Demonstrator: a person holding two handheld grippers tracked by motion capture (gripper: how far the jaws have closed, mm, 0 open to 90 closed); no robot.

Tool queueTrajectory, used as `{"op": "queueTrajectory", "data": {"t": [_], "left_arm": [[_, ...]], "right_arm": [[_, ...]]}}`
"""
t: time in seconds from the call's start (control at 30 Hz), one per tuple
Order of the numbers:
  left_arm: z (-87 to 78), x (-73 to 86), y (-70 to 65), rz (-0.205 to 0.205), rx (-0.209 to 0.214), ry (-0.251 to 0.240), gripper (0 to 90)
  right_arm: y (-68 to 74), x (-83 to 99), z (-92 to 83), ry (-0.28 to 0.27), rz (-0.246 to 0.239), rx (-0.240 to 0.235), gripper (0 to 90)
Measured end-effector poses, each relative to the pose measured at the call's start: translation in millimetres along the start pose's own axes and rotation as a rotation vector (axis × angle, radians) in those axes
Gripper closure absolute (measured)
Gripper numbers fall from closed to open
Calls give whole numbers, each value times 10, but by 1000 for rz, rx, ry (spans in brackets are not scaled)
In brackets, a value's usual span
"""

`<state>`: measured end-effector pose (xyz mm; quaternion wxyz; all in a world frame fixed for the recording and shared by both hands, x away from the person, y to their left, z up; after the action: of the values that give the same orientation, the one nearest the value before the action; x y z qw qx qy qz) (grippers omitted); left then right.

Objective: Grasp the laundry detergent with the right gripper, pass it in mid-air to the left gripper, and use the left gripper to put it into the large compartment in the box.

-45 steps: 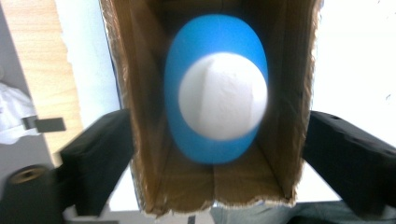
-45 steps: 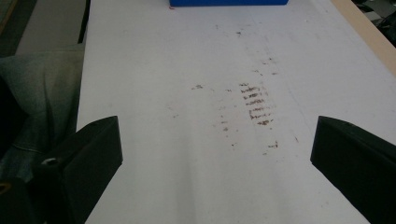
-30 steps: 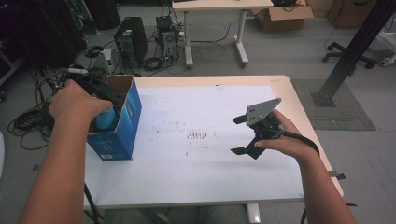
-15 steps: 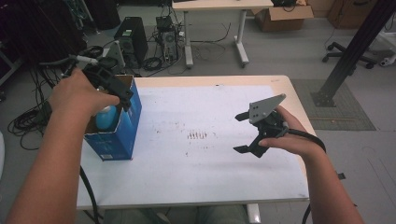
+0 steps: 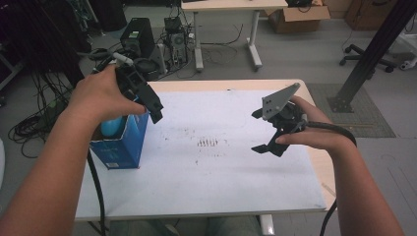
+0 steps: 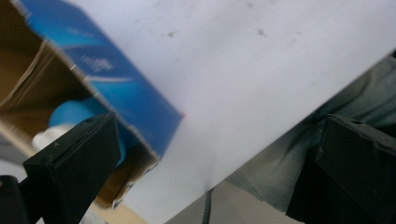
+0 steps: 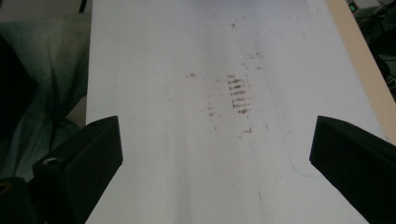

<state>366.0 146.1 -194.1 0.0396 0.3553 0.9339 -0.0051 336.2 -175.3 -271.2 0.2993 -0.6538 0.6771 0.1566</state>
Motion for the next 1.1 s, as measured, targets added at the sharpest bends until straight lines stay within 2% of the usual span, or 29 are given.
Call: {"op": "queueTrajectory", "data": {"t": [0.13,0.17,0.2,0.23,0.27,0.33,0.37,0.47,0.5,0.53,0.57,0.6,0.63,0.7,0.73,0.77,0.8,0.9,1.0,1.07,1.1], "left_arm": [[15,-29,-118,123,-4,3,2],[15,-29,-118,123,-4,3,2],[22,-38,-180,197,-5,8,2],[22,-38,-180,197,-5,8,2],[33,-54,-235,256,13,5,2],[60,-73,-287,311,12,13,2],[60,-73,-287,311,12,13,2],[130,-108,-369,399,-7,38,2],[146,-114,-393,419,-11,45,2],[146,-114,-393,419,-11,45,2],[172,-137,-433,465,0,47,2],[184,-149,-455,487,6,50,2],[184,-149,-455,487,6,50,2],[223,-190,-497,525,15,57,2],[223,-190,-497,525,15,57,2],[254,-219,-518,556,20,58,2],[254,-219,-518,556,20,58,2],[305,-262,-557,617,36,77,2],[324,-282,-562,635,45,83,2],[357,-304,-578,674,55,78,2],[357,-304,-578,674,55,78,2]], "right_arm": [[23,-86,-32,76,-34,-12,27],[28,-110,-39,91,-39,-14,28],[29,-133,-44,104,-45,-17,27],[29,-133,-44,104,-45,-17,27],[35,-174,-48,132,-53,-24,28],[31,-206,-38,154,-62,-31,29],[31,-206,-38,154,-62,-31,29],[22,-250,-7,194,-67,-40,32],[20,-261,3,202,-73,-43,32],[20,-261,3,202,-73,-43,32],[18,-283,23,223,-82,-46,33],[16,-290,29,229,-86,-48,33],[16,-290,29,229,-86,-48,33],[0,-297,51,256,-88,-51,33],[0,-297,51,256,-88,-51,33],[-24,-288,65,270,-87,-60,34],[-24,-288,65,270,-87,-60,34],[-77,-253,85,311,-82,-72,35],[-107,-231,92,325,-76,-75,35],[-142,-203,111,341,-67,-80,35],[-150,-196,120,349,-66,-84,36]]}}
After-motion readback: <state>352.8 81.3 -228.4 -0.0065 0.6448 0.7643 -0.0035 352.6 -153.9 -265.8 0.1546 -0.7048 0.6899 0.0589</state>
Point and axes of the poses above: each handheld gripper's, and its own axes: z roughly forward along the jaws, x roughly out of its underside, y roughly to its left, the point moved 2 cm from there along z, roughly forward along the jaws
